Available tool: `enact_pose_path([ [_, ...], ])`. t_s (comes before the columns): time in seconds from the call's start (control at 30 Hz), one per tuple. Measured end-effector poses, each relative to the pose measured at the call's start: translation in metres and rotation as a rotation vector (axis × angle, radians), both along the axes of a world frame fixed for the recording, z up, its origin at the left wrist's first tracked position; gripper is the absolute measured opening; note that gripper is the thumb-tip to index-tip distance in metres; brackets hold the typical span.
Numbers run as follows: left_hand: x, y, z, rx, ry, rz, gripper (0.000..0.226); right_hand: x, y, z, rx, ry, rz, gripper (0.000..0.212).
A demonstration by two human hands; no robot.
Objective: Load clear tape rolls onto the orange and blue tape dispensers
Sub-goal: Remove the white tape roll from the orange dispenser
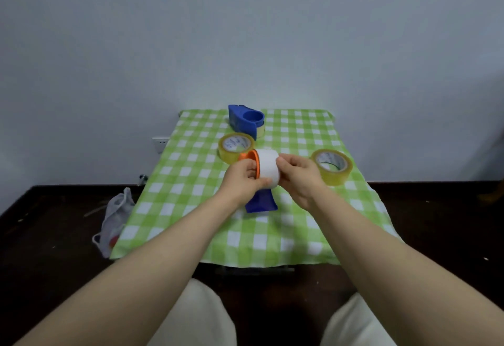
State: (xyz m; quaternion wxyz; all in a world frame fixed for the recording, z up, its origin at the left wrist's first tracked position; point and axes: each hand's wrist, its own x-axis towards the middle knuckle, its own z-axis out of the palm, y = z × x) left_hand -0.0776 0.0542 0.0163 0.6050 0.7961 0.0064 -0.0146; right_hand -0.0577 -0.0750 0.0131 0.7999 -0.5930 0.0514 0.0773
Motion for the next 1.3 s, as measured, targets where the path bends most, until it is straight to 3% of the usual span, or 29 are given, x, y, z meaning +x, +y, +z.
enact_pose_path([
  [0.13, -0.01, 0.012, -0.006, -0.145, 0.056, 0.088, 0.02, -0.014, 0.016, -0.008, -0.044, -0.016, 0.013, 0.015],
  [0.27, -0.018, 0.02, -0.014, -0.203, 0.059, 0.111, 0.023, -0.02, 0.02, -0.015, -0.116, -0.042, 0.017, 0.021],
  [0.5, -0.032, 0.032, -0.028, -0.221, 0.048, 0.047, 0.024, -0.026, 0.022, -0.016, -0.142, -0.047, 0.063, 0.012],
  [0.67, -0.035, 0.031, -0.035, -0.376, 0.144, 0.161, 0.009, -0.031, 0.027, -0.025, -0.239, -0.065, 0.096, 0.014],
  [0.77, -0.038, 0.031, -0.043, -0.354, 0.128, 0.145, 0.007, -0.031, 0.028, -0.031, -0.21, -0.002, 0.08, 0.007],
  [0.9, -0.045, 0.028, -0.05, -0.262, 0.092, 0.06, 0.008, -0.026, 0.028, -0.036, -0.293, 0.055, 0.088, 0.025],
  [1.03, -0.048, 0.026, -0.05, -0.239, 0.121, 0.041, 0.015, -0.028, 0.026, -0.04, -0.226, 0.034, 0.12, 0.024],
  [1.17, -0.044, 0.019, -0.041, -0.505, 0.241, 0.118, 0.012, -0.031, 0.025, -0.042, -0.168, 0.008, 0.142, 0.013],
  [1.3, -0.041, 0.02, -0.042, -0.391, 0.173, 0.166, 0.007, -0.028, 0.023, -0.038, -0.139, 0.027, 0.147, 0.018],
])
